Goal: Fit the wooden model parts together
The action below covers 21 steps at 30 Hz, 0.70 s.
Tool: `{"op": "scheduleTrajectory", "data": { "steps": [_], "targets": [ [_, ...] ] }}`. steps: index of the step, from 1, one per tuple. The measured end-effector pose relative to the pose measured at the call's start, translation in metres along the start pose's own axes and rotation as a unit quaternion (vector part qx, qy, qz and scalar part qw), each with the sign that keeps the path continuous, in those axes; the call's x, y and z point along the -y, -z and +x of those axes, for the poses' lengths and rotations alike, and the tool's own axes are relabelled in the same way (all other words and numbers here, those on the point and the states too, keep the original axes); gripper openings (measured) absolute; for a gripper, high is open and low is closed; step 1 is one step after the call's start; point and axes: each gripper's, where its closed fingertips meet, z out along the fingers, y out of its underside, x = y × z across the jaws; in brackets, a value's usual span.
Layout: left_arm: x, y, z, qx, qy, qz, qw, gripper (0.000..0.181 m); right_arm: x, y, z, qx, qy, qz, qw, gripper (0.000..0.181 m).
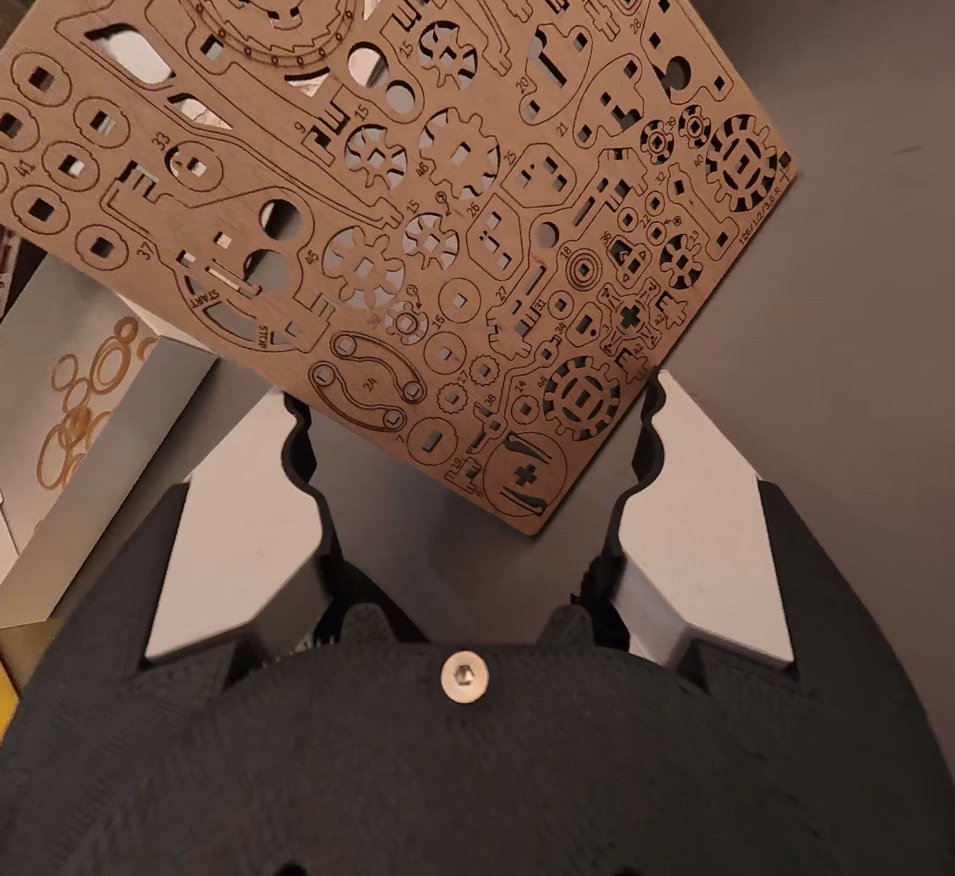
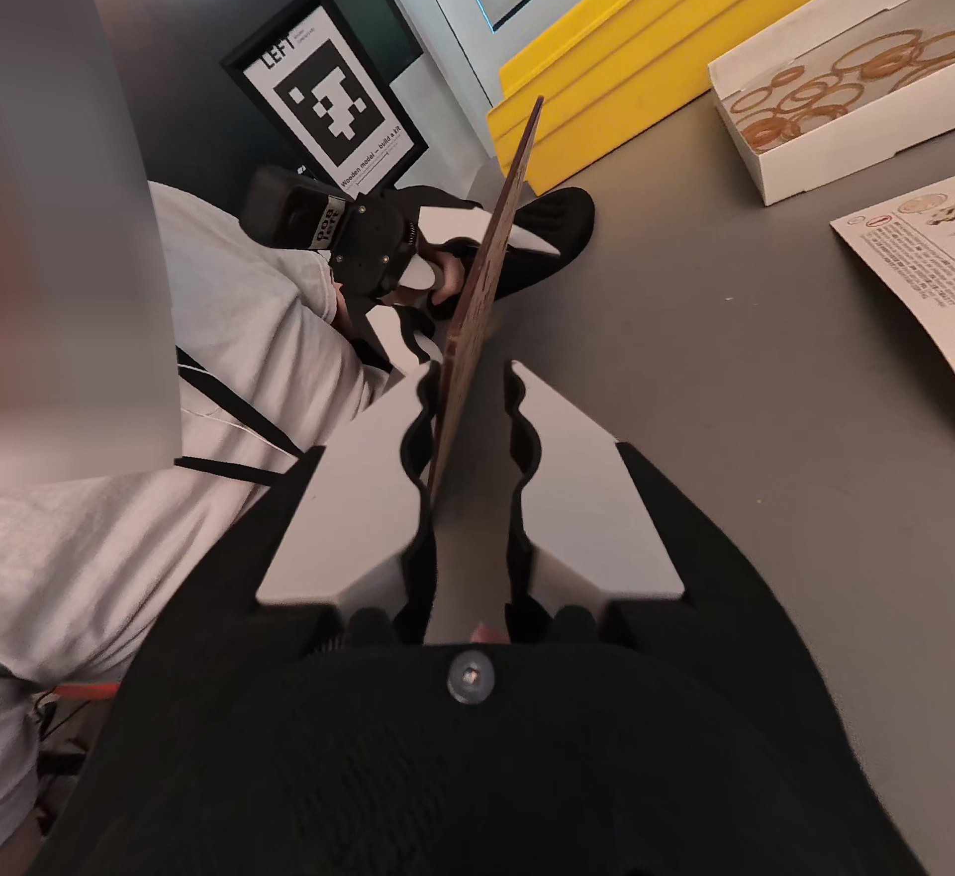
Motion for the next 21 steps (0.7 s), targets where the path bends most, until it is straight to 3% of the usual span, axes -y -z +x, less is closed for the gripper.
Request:
{"op": "scheduleTrajectory", "data": {
  "steps": [2,5,11,17,21],
  "targets": [
    [-0.001,-0.001,-0.003,0.006,0.010,-0.004,1.000,0.128,-0.001,0.000,-0.001,0.005,-0.012,-0.002,1.000,0.007],
    [0.000,0.000,-0.009,0.011,0.027,0.000,1.000,0.127,0.000,-0.001,0.007,-0.014,-0.032,0.004,0.999,0.004],
    [0.019,0.026,-0.043,0.007,0.095,0.070,0.993,0.118,0.001,-0.003,0.014,-0.026,-0.064,0.013,0.998,0.003],
    [0.082,0.054,-0.068,-0.149,0.163,0.160,0.962,0.096,0.000,-0.006,0.009,-0.017,-0.044,0.006,0.999,0.003],
    [0.121,0.051,-0.082,-0.244,0.145,0.171,0.944,0.062,-0.002,-0.009,0.006,-0.012,-0.033,0.001,0.999,0.004]
  ]
}}
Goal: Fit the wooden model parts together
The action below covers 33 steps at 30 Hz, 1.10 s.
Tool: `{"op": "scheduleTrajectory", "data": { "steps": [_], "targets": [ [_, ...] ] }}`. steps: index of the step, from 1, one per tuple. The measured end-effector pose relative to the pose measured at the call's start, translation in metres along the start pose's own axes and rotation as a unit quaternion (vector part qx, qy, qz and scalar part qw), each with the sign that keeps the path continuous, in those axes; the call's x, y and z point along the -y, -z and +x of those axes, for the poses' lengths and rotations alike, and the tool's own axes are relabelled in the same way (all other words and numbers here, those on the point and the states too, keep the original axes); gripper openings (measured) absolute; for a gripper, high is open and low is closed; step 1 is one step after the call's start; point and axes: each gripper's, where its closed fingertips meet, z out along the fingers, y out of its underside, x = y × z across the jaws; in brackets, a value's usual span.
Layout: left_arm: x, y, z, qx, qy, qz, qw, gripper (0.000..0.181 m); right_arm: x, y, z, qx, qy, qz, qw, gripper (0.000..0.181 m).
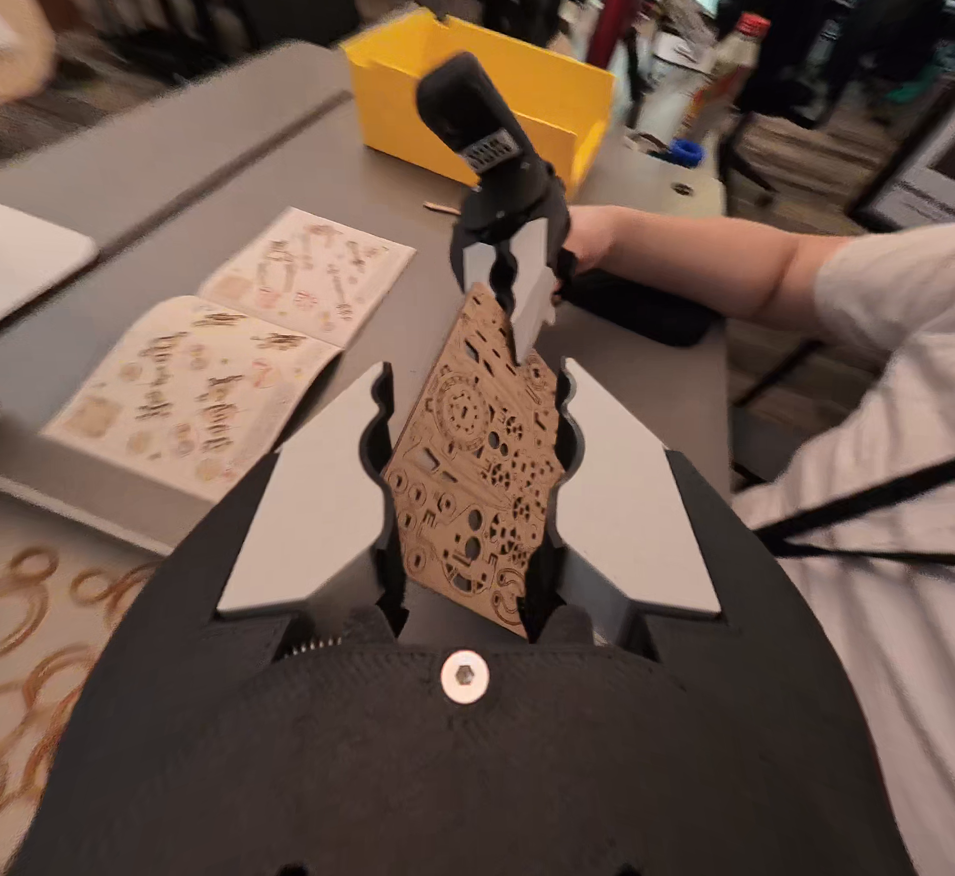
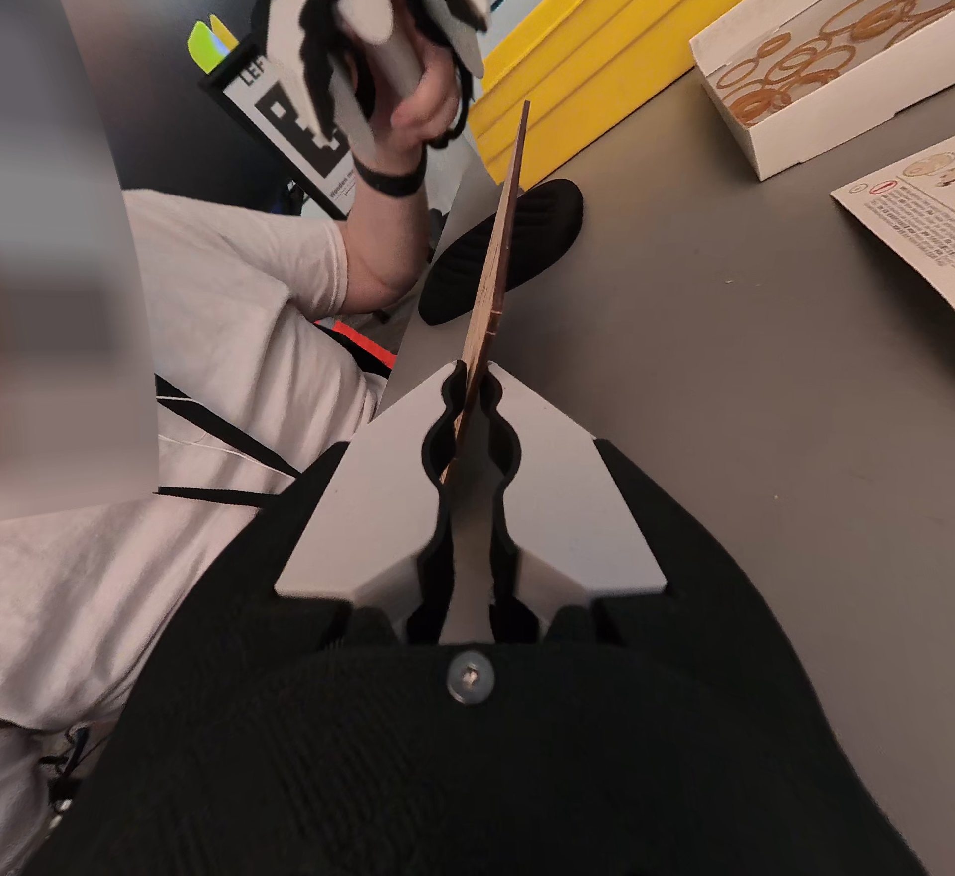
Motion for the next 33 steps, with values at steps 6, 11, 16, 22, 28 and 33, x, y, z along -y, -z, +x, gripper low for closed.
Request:
{"op": "scheduleTrajectory", "data": {
  "steps": [6,11,16,22,28,33],
  "targets": [
    [-0.002,-0.040,0.006,-0.172,0.040,-0.142,0.974,0.065,-0.002,0.002,-0.002,0.005,0.016,-0.003,1.000,0.004],
    [-0.007,-0.062,0.002,-0.228,0.057,-0.222,0.946,0.058,-0.005,0.003,0.002,0.004,0.013,-0.006,1.000,0.005],
    [-0.023,-0.084,0.007,-0.239,0.041,-0.287,0.927,0.049,-0.006,0.004,0.004,0.001,0.017,-0.007,1.000,0.005],
    [-0.046,-0.088,0.000,-0.226,0.064,-0.316,0.919,0.038,-0.005,0.004,0.005,0.002,0.017,-0.003,1.000,0.005],
    [-0.061,-0.078,0.004,-0.255,0.098,-0.333,0.903,0.022,-0.005,0.000,0.007,-0.009,0.027,-0.003,1.000,0.006],
    [-0.068,-0.069,0.010,-0.265,0.106,-0.342,0.896,0.014,-0.002,-0.006,0.008,-0.011,0.023,0.009,1.000,0.007]
  ]
}}
